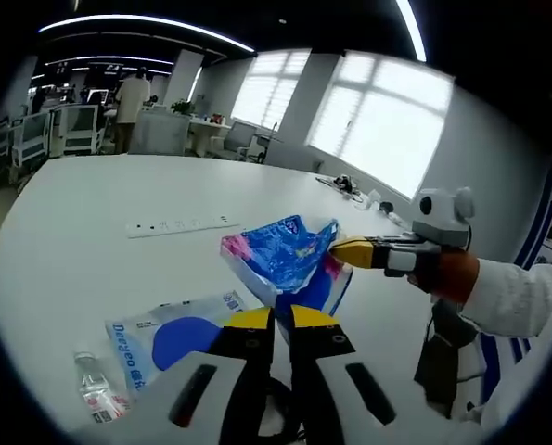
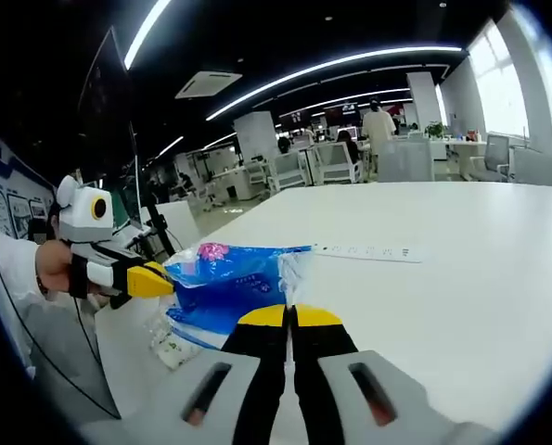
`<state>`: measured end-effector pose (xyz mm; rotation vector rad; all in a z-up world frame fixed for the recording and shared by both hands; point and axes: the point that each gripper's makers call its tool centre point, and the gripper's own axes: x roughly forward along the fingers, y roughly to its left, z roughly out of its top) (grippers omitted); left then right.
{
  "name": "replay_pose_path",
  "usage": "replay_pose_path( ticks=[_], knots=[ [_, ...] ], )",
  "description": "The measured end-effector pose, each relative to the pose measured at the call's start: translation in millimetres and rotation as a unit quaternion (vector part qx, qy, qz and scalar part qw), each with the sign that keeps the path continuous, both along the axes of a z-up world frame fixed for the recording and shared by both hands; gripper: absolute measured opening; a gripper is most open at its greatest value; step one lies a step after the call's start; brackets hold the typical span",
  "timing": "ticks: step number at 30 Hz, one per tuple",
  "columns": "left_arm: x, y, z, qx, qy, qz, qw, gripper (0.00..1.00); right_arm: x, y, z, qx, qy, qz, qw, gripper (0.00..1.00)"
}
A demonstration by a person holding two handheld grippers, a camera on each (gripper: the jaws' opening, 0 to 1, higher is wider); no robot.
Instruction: Arrange the tabletop items into an orderly group along one side of the table until the central work area is clear of visible clutter.
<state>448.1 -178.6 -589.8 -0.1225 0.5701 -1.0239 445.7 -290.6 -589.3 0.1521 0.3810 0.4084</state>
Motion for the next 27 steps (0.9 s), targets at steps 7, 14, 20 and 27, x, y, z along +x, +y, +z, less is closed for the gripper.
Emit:
replay_pose_path(
  ticks=[7, 14, 20, 27],
  knots=[
    [-1.9, -16, 14.4, -0.002, -0.016, -0.009, 0.9998, 0.02, -5, -15, 13.8, -0.006, -0.013, -0.008, 0.9999, 0.0],
    [-3.2, -41, 29.5, -0.009, -0.031, -0.023, 0.9992, 0.02, -12, -41, 28.4, -0.015, -0.025, -0.023, 0.9993, 0.0],
    [-5.1, -69, 38.4, -0.013, -0.041, -0.036, 0.9984, 0.02, -17, -65, 36.6, -0.024, -0.032, -0.038, 0.9985, 0.0],
    [-7.5, -95, 41.2, -0.014, -0.045, -0.05, 0.9976, 0.02, -22, -92, 40.9, -0.031, -0.034, -0.055, 0.9974, 0.0]
  ],
)
